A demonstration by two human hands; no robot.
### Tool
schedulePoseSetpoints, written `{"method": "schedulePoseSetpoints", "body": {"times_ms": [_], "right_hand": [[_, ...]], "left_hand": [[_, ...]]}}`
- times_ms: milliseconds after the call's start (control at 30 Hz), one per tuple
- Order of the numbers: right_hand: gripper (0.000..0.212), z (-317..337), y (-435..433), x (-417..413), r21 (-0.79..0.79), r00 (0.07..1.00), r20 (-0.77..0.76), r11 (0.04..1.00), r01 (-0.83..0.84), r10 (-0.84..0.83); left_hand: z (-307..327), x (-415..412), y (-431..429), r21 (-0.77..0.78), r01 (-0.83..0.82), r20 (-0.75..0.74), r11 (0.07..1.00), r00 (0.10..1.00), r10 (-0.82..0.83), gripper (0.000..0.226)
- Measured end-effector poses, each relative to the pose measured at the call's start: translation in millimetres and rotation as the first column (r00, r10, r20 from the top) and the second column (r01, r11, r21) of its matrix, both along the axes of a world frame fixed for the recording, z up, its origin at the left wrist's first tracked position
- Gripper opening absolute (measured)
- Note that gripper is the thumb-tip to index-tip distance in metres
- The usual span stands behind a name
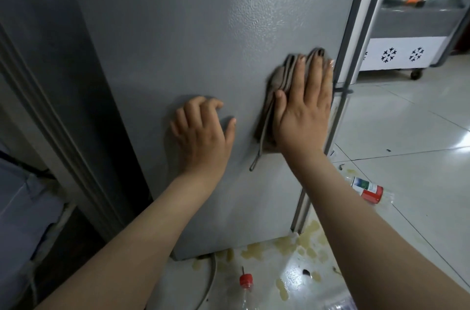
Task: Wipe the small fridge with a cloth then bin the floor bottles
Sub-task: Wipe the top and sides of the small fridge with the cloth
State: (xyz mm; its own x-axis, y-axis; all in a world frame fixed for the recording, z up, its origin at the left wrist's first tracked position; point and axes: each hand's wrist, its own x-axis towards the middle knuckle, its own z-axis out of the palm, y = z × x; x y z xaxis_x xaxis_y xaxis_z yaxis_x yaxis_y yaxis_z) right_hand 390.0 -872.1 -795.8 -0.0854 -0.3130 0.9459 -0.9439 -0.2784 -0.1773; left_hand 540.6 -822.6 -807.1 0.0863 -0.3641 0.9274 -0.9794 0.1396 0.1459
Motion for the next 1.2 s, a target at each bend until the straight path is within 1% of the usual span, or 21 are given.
{"method": "schedulePoseSetpoints", "body": {"times_ms": [100,200,267,400,500,567,667,733,800,967,1033,1133,1200], "right_hand": [[0.053,5,-3,-2,-0.023,0.999,0.033,0.999,-0.027,0.027],[0.053,-15,-2,-3,-0.005,0.997,0.059,0.998,-0.059,0.059],[0.053,-38,1,-6,0.042,0.997,0.03,0.996,-0.073,0.072],[0.054,-80,8,-20,0.173,0.995,-0.086,0.984,-0.032,0.047],[0.054,-82,10,-23,0.196,0.995,-0.073,0.979,-0.047,0.062],[0.053,-69,8,-22,0.169,0.994,-0.014,0.981,-0.1,0.104],[0.053,-34,1,-19,0.062,0.983,0.084,0.983,-0.17,0.165],[0.052,-13,-2,-15,0.004,0.973,0.138,0.982,-0.188,0.185],[0.052,-5,-2,-12,-0.008,0.969,0.163,0.982,-0.187,0.186],[0.052,-21,-1,-8,0.004,0.978,0.139,0.988,-0.156,0.154],[0.052,-39,3,-3,0.047,0.984,0.112,0.988,-0.148,0.142],[0.052,-71,11,-4,0.141,0.992,0.021,0.982,-0.124,0.122],[0.053,-78,15,-7,0.186,0.991,0.0,0.973,-0.134,0.137]], "left_hand": [[0,-1,-1,0.004,-0.015,-0.001,1.0,1.0,0.015,0.032],[-1,-2,-1,0.007,-0.035,-0.002,0.999,0.999,0.035,0.032],[-1,-2,-2,0.002,-0.042,0.004,0.999,0.999,0.042,0.032],[-1,-2,-2,-0.001,-0.04,0.002,0.999,0.999,0.04,0.031],[-1,-3,-1,0.007,-0.039,-0.004,0.999,0.999,0.039,0.031],[-1,-3,-1,0.004,-0.045,-0.003,0.999,0.999,0.045,0.031],[-2,-4,-2,0.002,-0.051,-0.003,0.999,0.999,0.051,0.031],[-3,-4,-3,-0.003,-0.057,0.004,0.998,0.998,0.057,0.031],[-4,-4,-4,-0.011,-0.064,0.018,0.998,0.998,0.064,0.031],[-6,-3,-5,-0.033,-0.049,0.017,0.998,0.999,0.05,0.03],[-6,-3,-4,-0.032,-0.037,0.004,0.999,0.999,0.037,0.03],[-5,-4,-2,-0.019,0.008,-0.066,1.0,0.998,-0.009,0.029],[-3,-5,0,-0.017,0.048,-0.105,0.999,0.993,-0.05,0.028]]}}
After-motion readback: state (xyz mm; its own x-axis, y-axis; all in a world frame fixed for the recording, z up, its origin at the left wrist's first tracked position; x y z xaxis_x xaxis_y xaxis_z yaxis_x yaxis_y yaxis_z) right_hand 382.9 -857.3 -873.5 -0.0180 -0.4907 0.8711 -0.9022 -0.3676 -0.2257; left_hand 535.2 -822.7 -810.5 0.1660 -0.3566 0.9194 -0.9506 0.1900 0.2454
